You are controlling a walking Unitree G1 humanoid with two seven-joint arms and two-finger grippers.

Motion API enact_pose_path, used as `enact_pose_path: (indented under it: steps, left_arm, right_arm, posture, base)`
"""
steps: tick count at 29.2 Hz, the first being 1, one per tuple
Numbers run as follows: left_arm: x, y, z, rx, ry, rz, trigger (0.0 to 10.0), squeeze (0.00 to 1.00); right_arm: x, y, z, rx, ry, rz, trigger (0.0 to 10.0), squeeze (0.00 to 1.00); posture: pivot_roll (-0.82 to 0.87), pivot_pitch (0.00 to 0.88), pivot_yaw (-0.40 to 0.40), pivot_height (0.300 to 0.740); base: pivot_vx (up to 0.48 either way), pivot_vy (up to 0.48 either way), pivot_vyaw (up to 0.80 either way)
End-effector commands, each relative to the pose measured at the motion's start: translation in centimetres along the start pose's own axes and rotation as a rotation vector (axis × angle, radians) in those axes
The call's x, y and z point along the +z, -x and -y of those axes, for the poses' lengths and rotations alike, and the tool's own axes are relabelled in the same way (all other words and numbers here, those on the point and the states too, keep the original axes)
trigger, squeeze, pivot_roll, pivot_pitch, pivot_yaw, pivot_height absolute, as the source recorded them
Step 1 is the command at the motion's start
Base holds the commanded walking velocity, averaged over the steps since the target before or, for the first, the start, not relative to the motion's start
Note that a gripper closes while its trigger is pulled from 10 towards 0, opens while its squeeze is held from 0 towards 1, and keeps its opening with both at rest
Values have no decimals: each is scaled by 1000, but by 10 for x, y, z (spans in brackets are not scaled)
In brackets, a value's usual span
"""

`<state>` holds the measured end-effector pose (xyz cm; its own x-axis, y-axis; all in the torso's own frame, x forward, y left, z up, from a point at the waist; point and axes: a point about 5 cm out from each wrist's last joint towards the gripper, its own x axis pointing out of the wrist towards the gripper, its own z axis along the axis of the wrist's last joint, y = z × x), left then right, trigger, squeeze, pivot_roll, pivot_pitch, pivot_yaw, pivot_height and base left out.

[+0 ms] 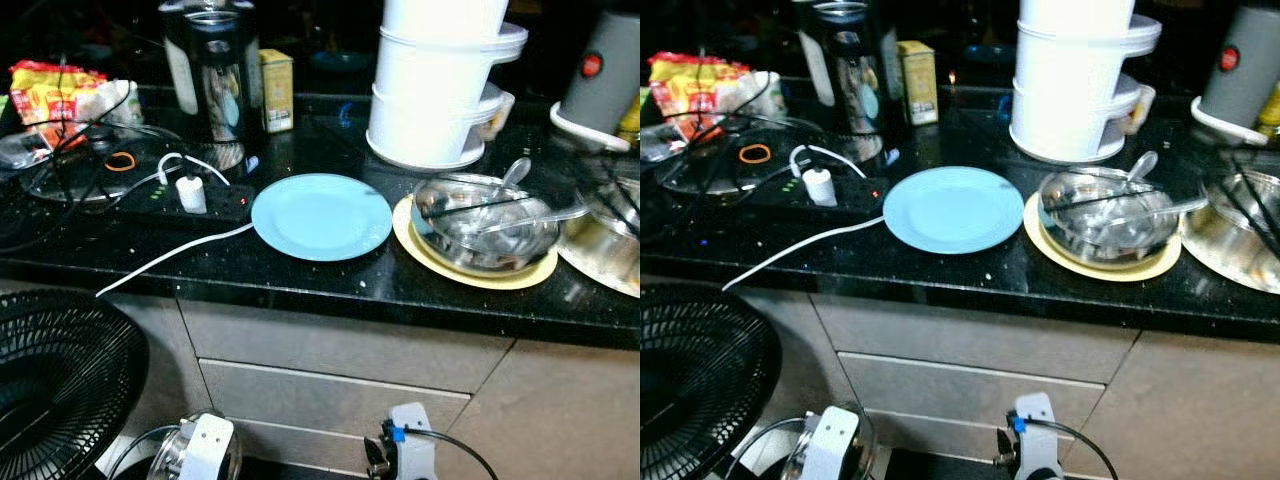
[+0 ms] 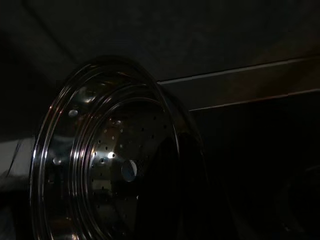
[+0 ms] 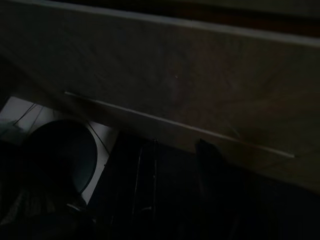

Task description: Kitchen organization

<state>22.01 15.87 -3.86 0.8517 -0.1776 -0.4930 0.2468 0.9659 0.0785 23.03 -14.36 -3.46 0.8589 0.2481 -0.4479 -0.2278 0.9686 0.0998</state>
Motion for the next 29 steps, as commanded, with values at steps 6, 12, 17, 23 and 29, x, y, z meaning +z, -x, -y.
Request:
enact_pose_path:
  steps: [6,12,17,23,29]
  left_arm:
    - [-1,-1,3,-24,-16,-17,10000,0]
    - [-1,-2,4,-45,-19,-26,10000,0]
    - [-2,-2,4,-39,-3,-31,10000,0]
    - [-1,-5,-1,7,8,-48,10000,0]
    - [0,-5,-5,31,8,-46,10000,0]
  right_arm:
    - [-12,4,1,-24,-47,-65,10000,0]
    - [-16,5,3,-41,-50,-88,10000,0]
    - [-19,5,3,-43,-52,-117,10000,0]
    - [-19,4,4,-52,-54,-129,10000,0]
    - [-17,3,5,-55,-56,-115,10000,0]
  posture:
    - [-57,151,-37,740]
    - [-57,151,-32,740]
    - [-57,153,-31,740]
    - [-60,151,-32,740]
    - [-60,151,-32,740]
  base:
    - [0,0,-185]
    - [0,0,-533]
    - [0,0,0]
    - [0,0,0]
    - [0,-316,0]
